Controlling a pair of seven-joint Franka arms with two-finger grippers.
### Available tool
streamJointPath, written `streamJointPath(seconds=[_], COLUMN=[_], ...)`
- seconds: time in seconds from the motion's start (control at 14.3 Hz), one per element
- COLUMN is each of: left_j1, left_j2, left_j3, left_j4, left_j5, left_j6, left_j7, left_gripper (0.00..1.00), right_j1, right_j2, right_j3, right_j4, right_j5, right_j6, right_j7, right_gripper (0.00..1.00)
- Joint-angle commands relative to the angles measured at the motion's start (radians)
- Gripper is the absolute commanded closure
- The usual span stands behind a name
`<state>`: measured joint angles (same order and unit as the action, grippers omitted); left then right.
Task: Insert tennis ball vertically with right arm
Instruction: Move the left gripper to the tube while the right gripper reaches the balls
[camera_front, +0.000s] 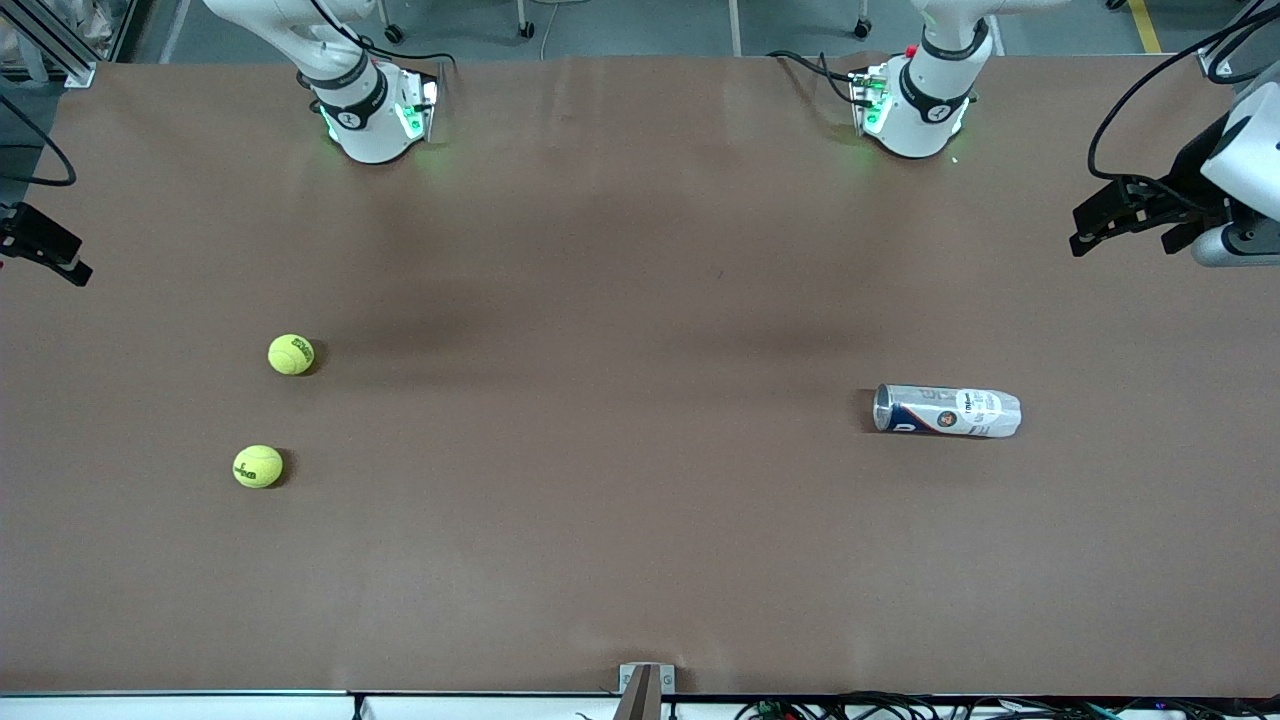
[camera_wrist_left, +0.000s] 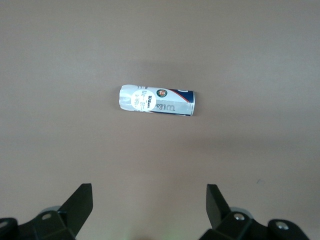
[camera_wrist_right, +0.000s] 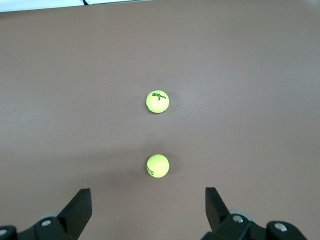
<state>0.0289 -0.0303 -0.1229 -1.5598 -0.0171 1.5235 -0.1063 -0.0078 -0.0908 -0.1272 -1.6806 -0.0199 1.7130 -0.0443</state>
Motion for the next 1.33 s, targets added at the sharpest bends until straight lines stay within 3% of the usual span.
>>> streamJointPath(seconds=[0.0, 0.35, 0.63, 0.77, 0.98, 1.12, 1.26], left_j1=[0.006, 0.008, 0.008, 0.002, -0.032, -0.044, -0.047], left_j2=[0.01, 0.012, 0.033, 0.038, 0.061, 0.108, 0.122], left_j3=[-0.004, -0.003, -0.003, -0.003, -0.038, -0.053, -0.058], left_j4=[0.026, 0.026, 0.017, -0.014, -0.063, -0.072, -0.141], left_j5=[0.02, 0.04, 0.063, 0.077, 0.19, 0.194, 0.195], left_j6=[-0.02, -0.022, -0.022, -0.022, -0.013, -0.008, 0.055], left_j7=[0.01, 0.017, 0.167, 0.175, 0.203, 0.217, 0.25], left_gripper=[0.0, 0.0, 0.0, 0.0, 0.0, 0.0, 0.0], right_j1=[0.003, 0.005, 0.006, 0.011, 0.009, 0.015, 0.012], right_j2=[-0.004, 0.003, 0.02, 0.036, 0.065, 0.101, 0.134], right_j3=[0.001, 0.001, 0.003, 0.001, -0.002, 0.0, 0.001], right_j4=[0.006, 0.022, 0.022, 0.016, 0.025, 0.025, 0.033], right_j5=[-0.006, -0.006, -0.003, -0.006, -0.006, -0.005, -0.003], right_j6=[0.002, 0.002, 0.003, -0.01, -0.009, -0.007, -0.01], right_j7=[0.018, 0.02, 0.021, 0.012, 0.02, 0.015, 0.012], right_gripper=[0.0, 0.0, 0.0, 0.0, 0.0, 0.0, 0.0])
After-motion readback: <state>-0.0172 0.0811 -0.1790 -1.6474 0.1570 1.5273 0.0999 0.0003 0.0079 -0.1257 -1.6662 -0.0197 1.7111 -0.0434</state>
